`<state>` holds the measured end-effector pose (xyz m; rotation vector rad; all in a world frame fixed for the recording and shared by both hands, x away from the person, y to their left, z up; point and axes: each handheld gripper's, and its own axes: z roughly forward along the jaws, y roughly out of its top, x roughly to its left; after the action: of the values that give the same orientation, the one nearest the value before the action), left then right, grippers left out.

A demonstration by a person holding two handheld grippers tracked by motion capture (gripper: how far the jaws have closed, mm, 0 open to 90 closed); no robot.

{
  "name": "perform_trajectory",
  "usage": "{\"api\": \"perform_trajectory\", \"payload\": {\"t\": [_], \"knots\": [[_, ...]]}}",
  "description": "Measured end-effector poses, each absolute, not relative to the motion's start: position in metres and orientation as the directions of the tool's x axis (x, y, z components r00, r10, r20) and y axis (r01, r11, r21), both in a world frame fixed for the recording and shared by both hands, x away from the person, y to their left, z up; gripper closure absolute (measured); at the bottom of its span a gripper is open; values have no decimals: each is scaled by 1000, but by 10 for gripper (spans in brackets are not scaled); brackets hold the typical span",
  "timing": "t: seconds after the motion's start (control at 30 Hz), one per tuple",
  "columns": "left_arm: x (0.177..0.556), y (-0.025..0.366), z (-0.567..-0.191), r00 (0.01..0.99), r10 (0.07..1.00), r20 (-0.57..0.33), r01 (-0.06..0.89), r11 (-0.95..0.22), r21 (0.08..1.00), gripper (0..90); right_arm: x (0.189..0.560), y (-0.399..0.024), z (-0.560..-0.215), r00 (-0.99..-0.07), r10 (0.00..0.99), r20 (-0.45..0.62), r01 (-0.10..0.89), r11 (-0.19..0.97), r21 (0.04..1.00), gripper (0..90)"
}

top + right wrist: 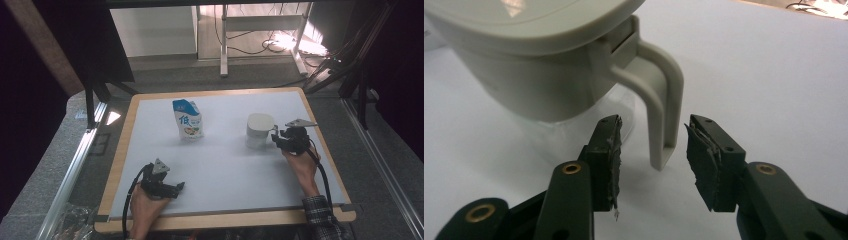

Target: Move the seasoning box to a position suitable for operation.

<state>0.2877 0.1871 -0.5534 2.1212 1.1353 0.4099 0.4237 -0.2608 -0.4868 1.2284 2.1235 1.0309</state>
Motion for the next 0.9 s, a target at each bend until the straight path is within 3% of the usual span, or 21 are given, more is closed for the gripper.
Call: {"api": "perform_trajectory", "payload": {"t": [0.23,0.53,0.9], "knots": [[288,187,-553,568,822,-42,605,-383,698,22,431,-257,-487,-479,878,-5,536,296,791,604],[288,187,-553,569,822,-43,605,-382,698,22,439,-254,-489,-449,894,-8,538,277,796,693],[288,187,-553,569,821,-43,605,-383,699,23,445,-255,-490,-428,903,-48,513,286,809,748]]}}
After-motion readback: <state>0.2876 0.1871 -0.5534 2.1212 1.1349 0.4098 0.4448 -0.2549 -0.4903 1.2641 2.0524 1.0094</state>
